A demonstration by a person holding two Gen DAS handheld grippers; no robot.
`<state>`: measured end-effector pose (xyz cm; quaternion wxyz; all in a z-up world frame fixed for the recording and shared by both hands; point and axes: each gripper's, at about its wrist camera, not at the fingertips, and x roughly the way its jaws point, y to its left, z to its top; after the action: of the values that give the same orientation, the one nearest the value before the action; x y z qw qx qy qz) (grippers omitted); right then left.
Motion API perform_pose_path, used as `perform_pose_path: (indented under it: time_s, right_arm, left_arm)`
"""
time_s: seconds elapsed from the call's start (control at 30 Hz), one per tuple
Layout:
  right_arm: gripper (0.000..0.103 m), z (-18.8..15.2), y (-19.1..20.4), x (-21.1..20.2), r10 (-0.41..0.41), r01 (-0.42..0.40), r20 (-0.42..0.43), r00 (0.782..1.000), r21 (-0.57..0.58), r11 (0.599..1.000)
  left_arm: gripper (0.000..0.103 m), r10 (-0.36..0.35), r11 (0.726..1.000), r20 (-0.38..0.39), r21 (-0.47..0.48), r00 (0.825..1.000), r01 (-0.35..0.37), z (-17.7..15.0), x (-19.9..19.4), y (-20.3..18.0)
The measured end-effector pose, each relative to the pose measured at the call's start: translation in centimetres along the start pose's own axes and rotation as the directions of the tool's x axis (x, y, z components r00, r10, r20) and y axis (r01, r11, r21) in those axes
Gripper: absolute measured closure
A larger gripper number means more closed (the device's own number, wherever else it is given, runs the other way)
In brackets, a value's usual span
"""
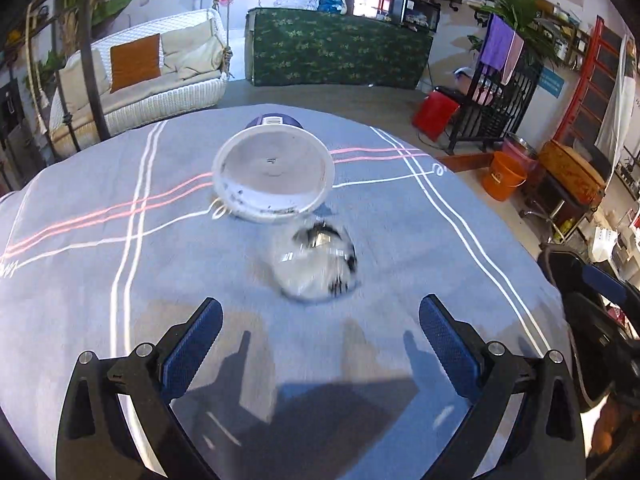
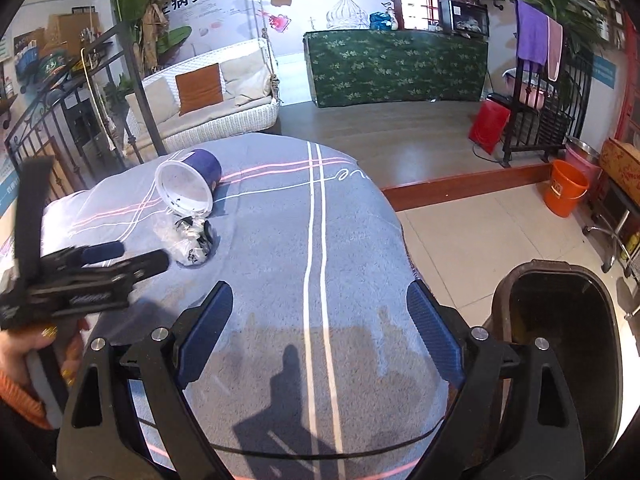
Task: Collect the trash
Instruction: 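Grasp the clear plastic wrapper with the left gripper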
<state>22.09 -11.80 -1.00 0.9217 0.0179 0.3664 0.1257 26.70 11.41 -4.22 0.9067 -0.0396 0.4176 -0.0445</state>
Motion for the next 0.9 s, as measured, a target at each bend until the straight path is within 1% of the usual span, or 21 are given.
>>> perform_pose_path:
  time_s: [0.1, 0.2, 0.33, 0.4, 0.5, 0.57, 0.63, 0.67, 0.73, 0.83, 0.9]
  right_arm:
    - [0.015, 0.2, -0.4, 0.4, -0.009, 0.009, -0.006, 1.000, 0.006, 1.000]
    - [0.015, 0.2, -0.8, 0.9, -0.018, 0.018, -0.018, 1.000, 0.013, 1.000]
    - [0.015, 0.3, -0.7, 1.7, -0.027, 0.027, -0.034, 0.999, 0.013, 1.000]
    - [0.015, 0.4, -0.6, 2.0, -0.029, 0.030, -0.038, 0.999, 0.009, 1.000]
    - [0.015, 0.5, -0.5, 2.2, -0.033, 0.034, -0.041, 0.999, 0.005, 0.999]
    - [0.015, 0.6, -0.3, 2.5, -0.035, 0.036, -0.046, 0.998, 0.003, 0.999]
    - [0.015, 0.5, -0.2, 2.7, -0.035, 0.035, -0.051, 0.998, -0.001, 0.999]
    - [0.015, 0.4, -0.1, 2.7, -0.036, 0.036, -0.051, 0.998, -0.002, 0.999]
    - [0.015, 0.4, 0.0, 2.7, -0.035, 0.034, -0.052, 0.998, -0.005, 0.999]
    - [0.015, 0.5, 0.2, 2.8, -0.036, 0.035, -0.053, 0.998, -0.012, 0.999]
    - [0.015, 0.7, 0.3, 2.9, -0.032, 0.032, -0.052, 0.998, -0.013, 0.999]
  left_arm:
    - [0.008, -0.007, 1.000, -0.046, -0.017, 0.999, 0.006, 0.9, 1.9, -0.1]
    - [0.009, 0.012, 1.000, -0.085, -0.025, 0.996, -0.014, 1.6, 3.6, 0.1]
    - [0.011, -0.010, 0.998, -0.123, -0.062, 0.992, 0.002, 1.5, 4.6, 0.5]
    - [0.012, -0.013, 0.997, -0.128, -0.082, 0.992, 0.002, 1.3, 4.9, 0.7]
    - [0.014, -0.004, 0.995, -0.106, -0.100, 0.994, -0.007, 1.2, 4.6, 0.8]
    - [0.018, -0.005, 0.994, -0.092, -0.109, 0.996, -0.005, 1.2, 4.3, 0.8]
    - [0.030, -0.011, 0.993, -0.084, -0.121, 0.996, 0.001, 1.3, 4.3, 1.2]
    - [0.033, -0.019, 0.992, -0.082, -0.128, 0.996, 0.009, 1.2, 4.3, 1.3]
    - [0.044, -0.033, 0.990, -0.080, -0.142, 0.996, 0.021, 1.0, 4.2, 1.6]
    - [0.046, -0.041, 0.989, -0.075, -0.144, 0.996, 0.030, 0.8, 4.0, 1.8]
    - [0.048, -0.056, 0.991, -0.081, -0.127, 0.995, 0.045, 0.8, 4.0, 1.5]
